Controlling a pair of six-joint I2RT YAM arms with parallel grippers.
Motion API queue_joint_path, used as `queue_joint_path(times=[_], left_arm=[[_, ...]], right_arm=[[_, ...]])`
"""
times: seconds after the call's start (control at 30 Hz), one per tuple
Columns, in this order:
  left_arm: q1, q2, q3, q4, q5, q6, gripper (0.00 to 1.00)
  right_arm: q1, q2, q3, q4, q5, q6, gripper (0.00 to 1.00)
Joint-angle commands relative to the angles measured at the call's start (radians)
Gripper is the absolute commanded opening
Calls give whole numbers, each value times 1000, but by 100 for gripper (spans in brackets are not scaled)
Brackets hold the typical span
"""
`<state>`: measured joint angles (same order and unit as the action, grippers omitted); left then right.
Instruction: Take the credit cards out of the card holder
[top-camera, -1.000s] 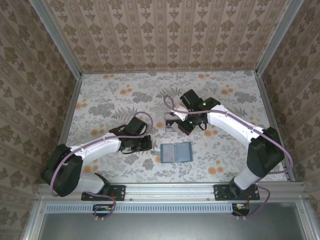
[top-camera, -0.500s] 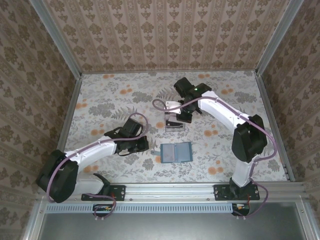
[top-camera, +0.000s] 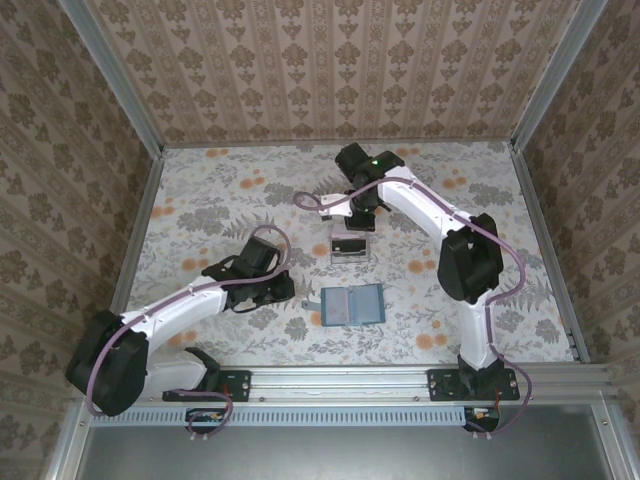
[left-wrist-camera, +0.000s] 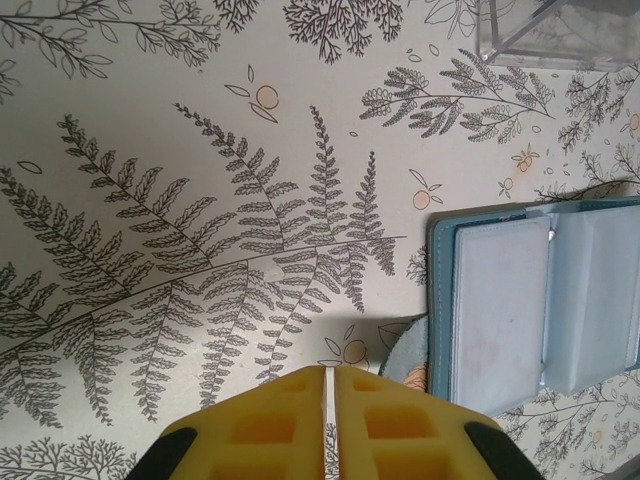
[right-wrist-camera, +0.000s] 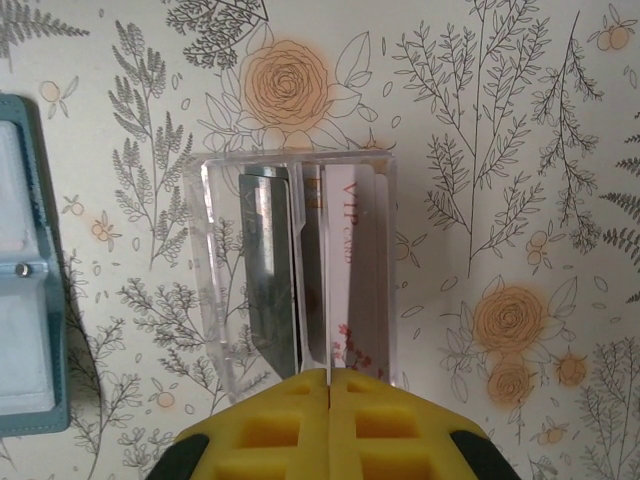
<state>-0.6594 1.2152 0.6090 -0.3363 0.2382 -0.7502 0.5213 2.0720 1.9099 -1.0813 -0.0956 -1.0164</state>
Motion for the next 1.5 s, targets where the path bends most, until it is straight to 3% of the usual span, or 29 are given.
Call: queue_joint_path(times=[0.0, 0.37, 0.53, 0.7, 0.93, 1.13, 1.47], left_arm=[[8, -20, -10, -14, -7, -17, 11], [15, -10, -9, -23, -1, -17, 11], [14, -5, -3, -23, 3, -13, 12], [13, 34, 38, -54, 27, 22, 12], [-16, 85, 114, -71, 41, 50, 12], [-70, 174, 191, -63, 55, 64, 9], [-164, 320, 272, -78, 80, 76, 7]], right_arm=[[-5, 44, 58, -60, 15, -34, 0], [-5, 129, 83, -76, 3, -38, 1], [-6, 124, 83, -33, 37, -14, 17], [-6, 79, 65, 40, 126, 19, 21], [2, -51, -34, 127, 141, 90, 23], [5, -213, -209, 242, 56, 286, 23], [5, -463, -496, 425, 16, 866, 24]])
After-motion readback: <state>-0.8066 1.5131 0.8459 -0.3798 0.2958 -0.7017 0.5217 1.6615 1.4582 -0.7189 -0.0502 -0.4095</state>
